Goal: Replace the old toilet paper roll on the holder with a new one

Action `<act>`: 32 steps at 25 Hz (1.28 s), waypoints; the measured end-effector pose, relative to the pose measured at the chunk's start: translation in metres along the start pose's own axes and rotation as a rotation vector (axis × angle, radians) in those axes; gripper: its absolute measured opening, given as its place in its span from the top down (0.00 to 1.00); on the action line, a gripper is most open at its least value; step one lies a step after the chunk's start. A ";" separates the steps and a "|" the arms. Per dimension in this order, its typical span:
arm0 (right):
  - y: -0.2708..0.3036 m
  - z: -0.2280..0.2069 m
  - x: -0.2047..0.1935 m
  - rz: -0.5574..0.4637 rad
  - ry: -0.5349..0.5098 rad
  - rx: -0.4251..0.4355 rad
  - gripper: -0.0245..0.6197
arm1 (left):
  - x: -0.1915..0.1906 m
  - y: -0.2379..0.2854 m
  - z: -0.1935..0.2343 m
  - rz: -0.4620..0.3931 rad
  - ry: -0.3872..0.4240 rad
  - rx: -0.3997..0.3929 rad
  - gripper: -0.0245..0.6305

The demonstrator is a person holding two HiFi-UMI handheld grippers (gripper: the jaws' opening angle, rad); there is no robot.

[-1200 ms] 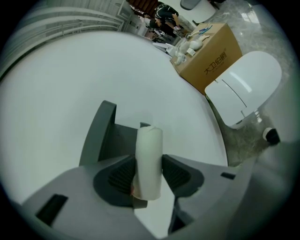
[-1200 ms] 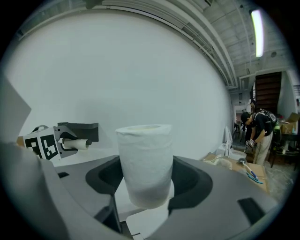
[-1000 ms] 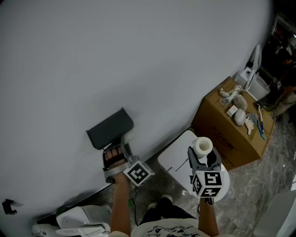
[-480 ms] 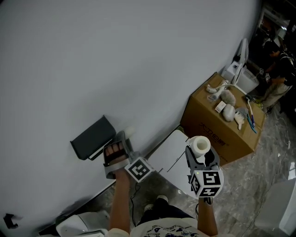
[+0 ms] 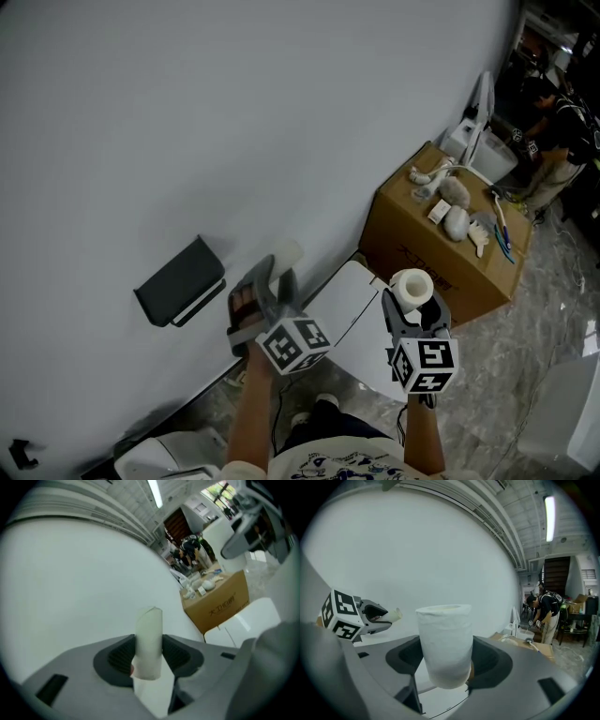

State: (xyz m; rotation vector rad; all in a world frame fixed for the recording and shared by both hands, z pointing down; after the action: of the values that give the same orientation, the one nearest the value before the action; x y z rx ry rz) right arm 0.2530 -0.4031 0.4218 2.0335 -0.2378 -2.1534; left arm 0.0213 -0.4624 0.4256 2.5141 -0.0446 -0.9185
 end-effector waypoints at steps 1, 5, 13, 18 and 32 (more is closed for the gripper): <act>0.000 0.001 0.000 -0.001 0.000 0.004 0.48 | 0.002 -0.005 0.001 -0.039 -0.060 -0.014 0.68; 0.000 0.015 0.002 -0.007 -0.003 0.040 0.48 | 0.001 -0.030 0.012 -0.231 -0.317 -0.091 0.68; -0.002 0.059 0.009 -0.023 -0.010 0.148 0.48 | -0.016 -0.095 0.053 -0.444 -0.510 -0.024 0.68; -0.007 0.087 0.011 -0.025 -0.006 0.208 0.48 | -0.043 -0.129 0.075 -0.488 -0.583 0.098 0.68; -0.018 0.153 0.015 -0.029 -0.009 0.338 0.48 | -0.125 -0.197 0.101 -0.554 -0.818 0.257 0.68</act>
State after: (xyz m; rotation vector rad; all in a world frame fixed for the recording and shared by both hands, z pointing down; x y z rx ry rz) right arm 0.0991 -0.3897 0.4114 2.2083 -0.6153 -2.2682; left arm -0.1625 -0.3055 0.3477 2.2055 0.3057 -2.2339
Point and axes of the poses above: the fingertips, and each gripper's own axes: y forward along the fingers, z to its left, x out of its top, the point moved 5 cm from there along -y, backward along the fingers, and after that the axes turned 11 degrees about -x, right-handed, at the moved point
